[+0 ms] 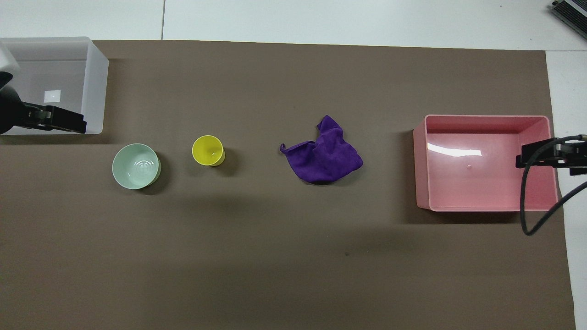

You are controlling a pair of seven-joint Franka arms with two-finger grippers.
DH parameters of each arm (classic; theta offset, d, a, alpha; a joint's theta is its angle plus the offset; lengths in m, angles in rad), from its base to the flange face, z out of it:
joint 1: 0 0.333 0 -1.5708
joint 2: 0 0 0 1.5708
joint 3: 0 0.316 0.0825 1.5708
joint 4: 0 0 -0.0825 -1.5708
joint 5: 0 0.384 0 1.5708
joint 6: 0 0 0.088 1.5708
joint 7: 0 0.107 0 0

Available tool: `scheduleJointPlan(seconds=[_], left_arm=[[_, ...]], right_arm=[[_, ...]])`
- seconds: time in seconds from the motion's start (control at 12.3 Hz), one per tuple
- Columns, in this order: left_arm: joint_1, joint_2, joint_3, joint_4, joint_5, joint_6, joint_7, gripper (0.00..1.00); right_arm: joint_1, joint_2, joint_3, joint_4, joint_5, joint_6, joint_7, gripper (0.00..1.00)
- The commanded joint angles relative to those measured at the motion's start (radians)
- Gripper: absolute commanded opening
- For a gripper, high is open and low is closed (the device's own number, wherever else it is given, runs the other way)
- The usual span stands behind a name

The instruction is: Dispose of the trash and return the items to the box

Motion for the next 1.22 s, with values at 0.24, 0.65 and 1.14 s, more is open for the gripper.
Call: scheduleJointPlan(seconds=[0.24,0.65,1.14], left_arm=[[-0.006,-0.021,-0.001,-0.008,0.007,-0.028,0.010,1.00],[-0.015,-0.041,-0.001,-0.045,0.010,-0.028,0.005,1.00],[-0.008,-0.057,0.000,-0.048,0.010,-0.031,0.004,1.00]], right_arm=[[-0.004,-0.002,0.003,-0.005,0.001,0.014,-0.017,1.00],[-0.004,-0.016,0.003,-0.034,0.004,0.035,-0.022,1.00],[0.065,-0.039,0.004,-0.183,0.017,0.245,-0.025,1.00]])
